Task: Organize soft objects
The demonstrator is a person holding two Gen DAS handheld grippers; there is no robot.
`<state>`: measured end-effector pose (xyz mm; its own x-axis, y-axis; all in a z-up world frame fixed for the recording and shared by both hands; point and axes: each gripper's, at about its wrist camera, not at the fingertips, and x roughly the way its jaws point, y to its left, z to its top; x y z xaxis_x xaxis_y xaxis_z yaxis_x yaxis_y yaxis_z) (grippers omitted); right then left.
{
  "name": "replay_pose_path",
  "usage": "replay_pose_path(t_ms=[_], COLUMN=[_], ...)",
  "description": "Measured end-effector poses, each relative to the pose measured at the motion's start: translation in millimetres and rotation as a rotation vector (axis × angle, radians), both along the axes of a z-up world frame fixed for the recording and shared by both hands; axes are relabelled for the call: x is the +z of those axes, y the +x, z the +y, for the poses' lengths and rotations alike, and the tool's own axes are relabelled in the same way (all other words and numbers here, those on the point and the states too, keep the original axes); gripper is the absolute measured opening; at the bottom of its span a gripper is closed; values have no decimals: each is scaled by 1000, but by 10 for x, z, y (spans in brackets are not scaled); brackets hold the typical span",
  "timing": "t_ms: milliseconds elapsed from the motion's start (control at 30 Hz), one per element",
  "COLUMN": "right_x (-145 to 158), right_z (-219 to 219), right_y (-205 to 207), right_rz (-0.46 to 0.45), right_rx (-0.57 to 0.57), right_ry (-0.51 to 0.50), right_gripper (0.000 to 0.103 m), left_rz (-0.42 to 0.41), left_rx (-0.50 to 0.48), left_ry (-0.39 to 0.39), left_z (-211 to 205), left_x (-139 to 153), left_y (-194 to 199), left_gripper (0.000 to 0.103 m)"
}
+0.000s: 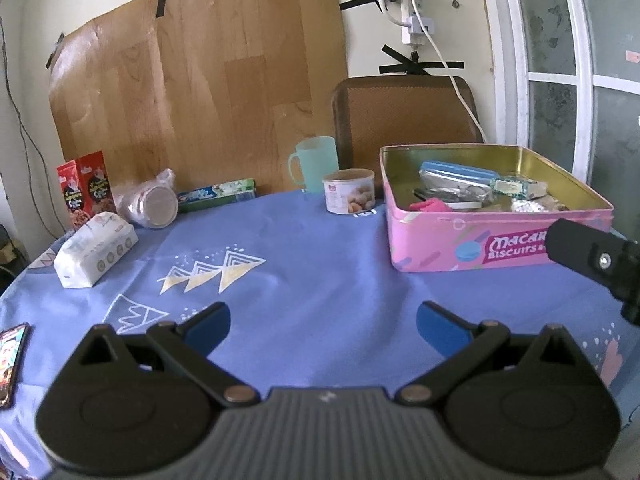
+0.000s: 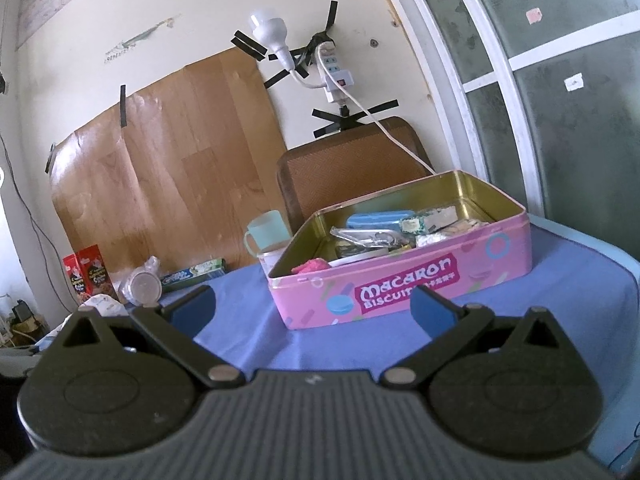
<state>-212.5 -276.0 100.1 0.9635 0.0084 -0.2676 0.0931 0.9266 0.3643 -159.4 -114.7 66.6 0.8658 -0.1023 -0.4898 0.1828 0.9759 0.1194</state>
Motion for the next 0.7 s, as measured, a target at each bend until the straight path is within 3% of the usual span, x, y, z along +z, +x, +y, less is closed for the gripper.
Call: replay_pose_path(t_ms=[700], right_x=[-6], right_z=[31], right_y=[10], right_rz=[12], right_rx=[2], right_ry=[-2], right_gripper=[103], left_rz=[46], left_rx=[4], left_ry=[-10], left_z=[-22], left_x=[-55], left_y=[47], left_gripper=[103])
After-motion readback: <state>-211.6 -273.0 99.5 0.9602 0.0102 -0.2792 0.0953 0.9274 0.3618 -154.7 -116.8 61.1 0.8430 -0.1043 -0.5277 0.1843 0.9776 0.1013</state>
